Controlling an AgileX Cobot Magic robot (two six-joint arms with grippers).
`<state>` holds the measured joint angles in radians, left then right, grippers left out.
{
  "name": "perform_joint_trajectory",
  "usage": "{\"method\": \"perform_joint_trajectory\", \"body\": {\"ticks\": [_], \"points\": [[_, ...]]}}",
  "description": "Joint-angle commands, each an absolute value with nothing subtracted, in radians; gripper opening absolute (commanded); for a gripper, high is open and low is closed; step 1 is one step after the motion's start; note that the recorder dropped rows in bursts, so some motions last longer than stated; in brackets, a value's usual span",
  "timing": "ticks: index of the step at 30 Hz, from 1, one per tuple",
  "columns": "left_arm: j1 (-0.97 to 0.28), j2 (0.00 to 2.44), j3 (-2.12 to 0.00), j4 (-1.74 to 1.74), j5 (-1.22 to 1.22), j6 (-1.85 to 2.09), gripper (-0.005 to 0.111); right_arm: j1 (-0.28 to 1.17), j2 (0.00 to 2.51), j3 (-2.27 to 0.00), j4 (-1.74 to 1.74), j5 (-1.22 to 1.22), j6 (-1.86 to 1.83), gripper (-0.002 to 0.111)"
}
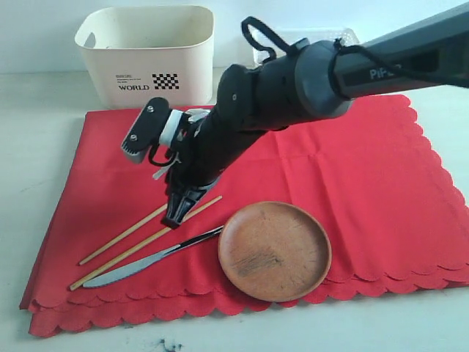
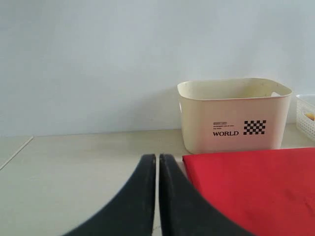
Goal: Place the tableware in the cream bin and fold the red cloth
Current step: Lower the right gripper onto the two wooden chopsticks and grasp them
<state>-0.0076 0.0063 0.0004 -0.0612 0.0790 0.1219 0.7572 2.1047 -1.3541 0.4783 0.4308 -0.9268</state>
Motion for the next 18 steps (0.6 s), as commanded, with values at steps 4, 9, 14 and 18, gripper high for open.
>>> {"method": "perform_joint_trajectory", "body": {"ticks": [4, 9, 14, 18], "points": [[-0.012, 0.000, 0.000, -0.067, 0.080, 0.119, 0.005, 0.825, 2.108, -1.364, 0.416, 0.393, -0.951, 0.054], [-0.012, 0.000, 0.000, -0.067, 0.080, 0.119, 0.005, 0.842, 2.109, -1.365, 0.309, 0.459, -0.951, 0.068], [-0.012, 0.000, 0.000, -0.067, 0.080, 0.119, 0.005, 0.844, 2.134, -1.428, 0.301, 0.530, -0.951, 0.070], [-0.012, 0.000, 0.000, -0.067, 0.080, 0.119, 0.005, 0.848, 2.195, -1.511, 0.283, 0.618, -0.951, 0.070]]}}
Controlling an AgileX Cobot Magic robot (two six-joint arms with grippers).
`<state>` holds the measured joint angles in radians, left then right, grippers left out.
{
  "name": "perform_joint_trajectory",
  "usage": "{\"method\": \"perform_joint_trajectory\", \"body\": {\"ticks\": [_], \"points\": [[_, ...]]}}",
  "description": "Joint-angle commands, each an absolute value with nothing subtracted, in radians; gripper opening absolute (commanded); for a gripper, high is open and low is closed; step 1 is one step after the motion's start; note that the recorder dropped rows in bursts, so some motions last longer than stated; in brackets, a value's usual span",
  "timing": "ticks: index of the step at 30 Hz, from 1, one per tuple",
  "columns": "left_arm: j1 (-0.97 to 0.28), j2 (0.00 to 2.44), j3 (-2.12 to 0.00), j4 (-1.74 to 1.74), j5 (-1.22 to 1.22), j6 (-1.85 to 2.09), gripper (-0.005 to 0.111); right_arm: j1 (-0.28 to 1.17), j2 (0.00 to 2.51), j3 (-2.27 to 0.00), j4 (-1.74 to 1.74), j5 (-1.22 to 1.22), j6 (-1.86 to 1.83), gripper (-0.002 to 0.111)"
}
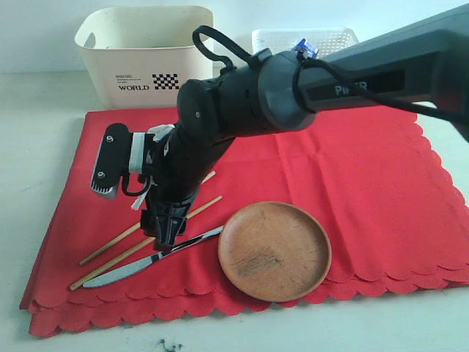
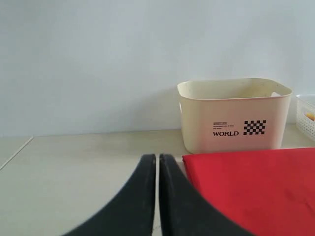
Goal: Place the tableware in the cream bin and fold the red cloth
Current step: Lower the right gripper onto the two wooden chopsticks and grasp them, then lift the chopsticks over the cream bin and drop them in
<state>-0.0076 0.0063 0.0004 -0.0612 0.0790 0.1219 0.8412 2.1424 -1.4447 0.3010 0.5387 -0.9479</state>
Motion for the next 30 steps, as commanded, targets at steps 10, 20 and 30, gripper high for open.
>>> {"method": "perform_joint_trajectory", "body": {"ticks": [10, 20, 30], "points": [[-0.012, 0.000, 0.000, -0.067, 0.080, 0.119, 0.005, 0.848, 2.330, -1.710, 0.189, 0.765, -0.931, 0.070], [-0.012, 0.000, 0.000, -0.067, 0.080, 0.119, 0.005, 0.848, 2.377, -1.781, 0.153, 0.842, -0.914, 0.026], [-0.012, 0.000, 0.000, -0.067, 0.080, 0.119, 0.005, 0.848, 2.368, -1.784, 0.155, 0.866, -0.914, 0.000]]}}
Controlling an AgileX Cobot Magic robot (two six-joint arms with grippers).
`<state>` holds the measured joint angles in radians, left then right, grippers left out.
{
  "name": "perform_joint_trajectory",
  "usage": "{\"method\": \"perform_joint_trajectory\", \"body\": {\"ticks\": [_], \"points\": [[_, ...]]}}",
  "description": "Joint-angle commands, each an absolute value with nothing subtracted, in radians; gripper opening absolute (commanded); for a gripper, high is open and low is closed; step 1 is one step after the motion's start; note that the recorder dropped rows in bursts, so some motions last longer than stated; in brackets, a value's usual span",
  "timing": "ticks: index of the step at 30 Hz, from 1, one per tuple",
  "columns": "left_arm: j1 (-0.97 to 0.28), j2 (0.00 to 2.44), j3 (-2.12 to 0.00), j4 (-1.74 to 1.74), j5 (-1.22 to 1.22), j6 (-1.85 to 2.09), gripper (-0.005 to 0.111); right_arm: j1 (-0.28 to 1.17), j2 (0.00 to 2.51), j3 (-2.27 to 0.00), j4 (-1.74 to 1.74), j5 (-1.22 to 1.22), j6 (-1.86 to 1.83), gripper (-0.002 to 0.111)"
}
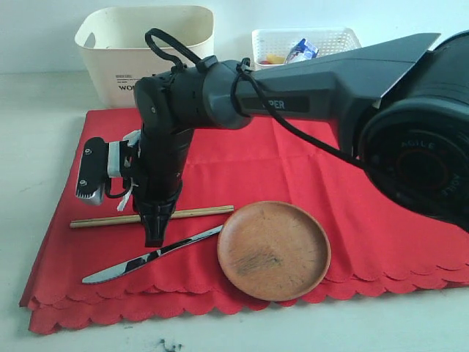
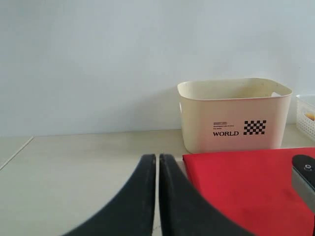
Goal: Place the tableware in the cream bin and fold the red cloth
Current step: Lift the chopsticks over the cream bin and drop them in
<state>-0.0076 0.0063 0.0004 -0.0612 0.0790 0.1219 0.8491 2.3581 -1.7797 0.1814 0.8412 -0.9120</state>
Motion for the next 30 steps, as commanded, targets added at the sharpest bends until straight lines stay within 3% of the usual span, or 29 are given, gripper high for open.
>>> {"method": "perform_joint_trajectory", "body": {"ticks": [1, 19, 30], "points": [[-0.012, 0.000, 0.000, -0.067, 0.080, 0.119, 0.005, 0.848, 2.362, -1.783, 0.153, 0.868, -0.914, 0.000], [-0.012, 0.000, 0.000, -0.067, 0.080, 0.119, 0.005, 0.848, 2.285, -1.783, 0.153, 0.851, -0.898, 0.000], [-0.012, 0.000, 0.000, -0.067, 0.080, 0.119, 0.005, 0.819, 2.185, -1.783, 0.045, 0.510, -0.628, 0.000]]}}
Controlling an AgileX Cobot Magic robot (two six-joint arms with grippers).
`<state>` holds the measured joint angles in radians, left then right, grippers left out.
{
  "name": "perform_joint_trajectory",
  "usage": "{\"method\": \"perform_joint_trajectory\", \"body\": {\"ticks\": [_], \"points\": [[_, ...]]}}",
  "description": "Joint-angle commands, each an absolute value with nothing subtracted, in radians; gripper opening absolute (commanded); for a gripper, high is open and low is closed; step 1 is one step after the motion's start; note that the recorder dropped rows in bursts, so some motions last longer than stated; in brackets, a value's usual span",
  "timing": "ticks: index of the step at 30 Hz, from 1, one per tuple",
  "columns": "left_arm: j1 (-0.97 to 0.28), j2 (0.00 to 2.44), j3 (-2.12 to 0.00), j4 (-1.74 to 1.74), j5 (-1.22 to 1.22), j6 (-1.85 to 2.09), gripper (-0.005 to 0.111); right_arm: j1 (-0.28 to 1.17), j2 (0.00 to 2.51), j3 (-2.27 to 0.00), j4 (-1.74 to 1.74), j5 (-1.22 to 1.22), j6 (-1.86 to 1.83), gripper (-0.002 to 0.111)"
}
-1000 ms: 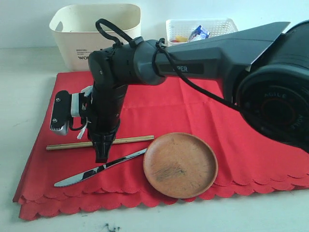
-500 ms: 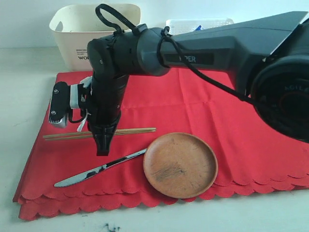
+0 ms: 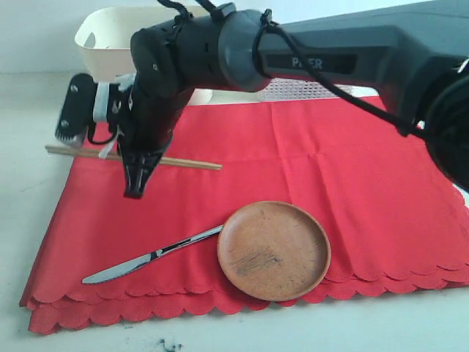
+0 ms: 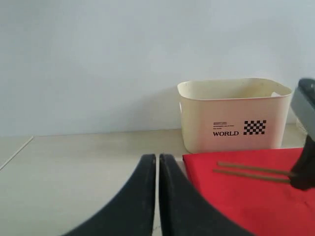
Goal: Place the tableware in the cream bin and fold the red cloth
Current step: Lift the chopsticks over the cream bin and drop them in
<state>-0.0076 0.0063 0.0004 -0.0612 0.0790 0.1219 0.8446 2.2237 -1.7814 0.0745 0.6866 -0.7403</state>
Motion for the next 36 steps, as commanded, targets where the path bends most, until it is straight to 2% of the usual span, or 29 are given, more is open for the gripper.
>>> {"method": "perform_joint_trajectory", "body": {"ticks": [1, 15, 28, 36], "points": [[-0.012, 0.000, 0.000, -0.067, 0.080, 0.119, 0.005, 0.813, 2.182, -1.783, 0.045, 0.442, -0.603, 0.000], [-0.012, 0.000, 0.000, -0.067, 0.080, 0.119, 0.005, 0.778, 2.262, -1.806, 0.081, -0.498, -0.556, 0.000], [-0.012, 0.000, 0.000, -0.067, 0.080, 0.119, 0.005, 0.718, 2.533, -2.198, 0.227, -0.518, -0.520, 0.000], [-0.012, 0.000, 0.000, -0.067, 0.080, 0.119, 0.005, 0.686, 2.646, -2.368, 0.369, -0.433, -0.522, 0.000]]}}
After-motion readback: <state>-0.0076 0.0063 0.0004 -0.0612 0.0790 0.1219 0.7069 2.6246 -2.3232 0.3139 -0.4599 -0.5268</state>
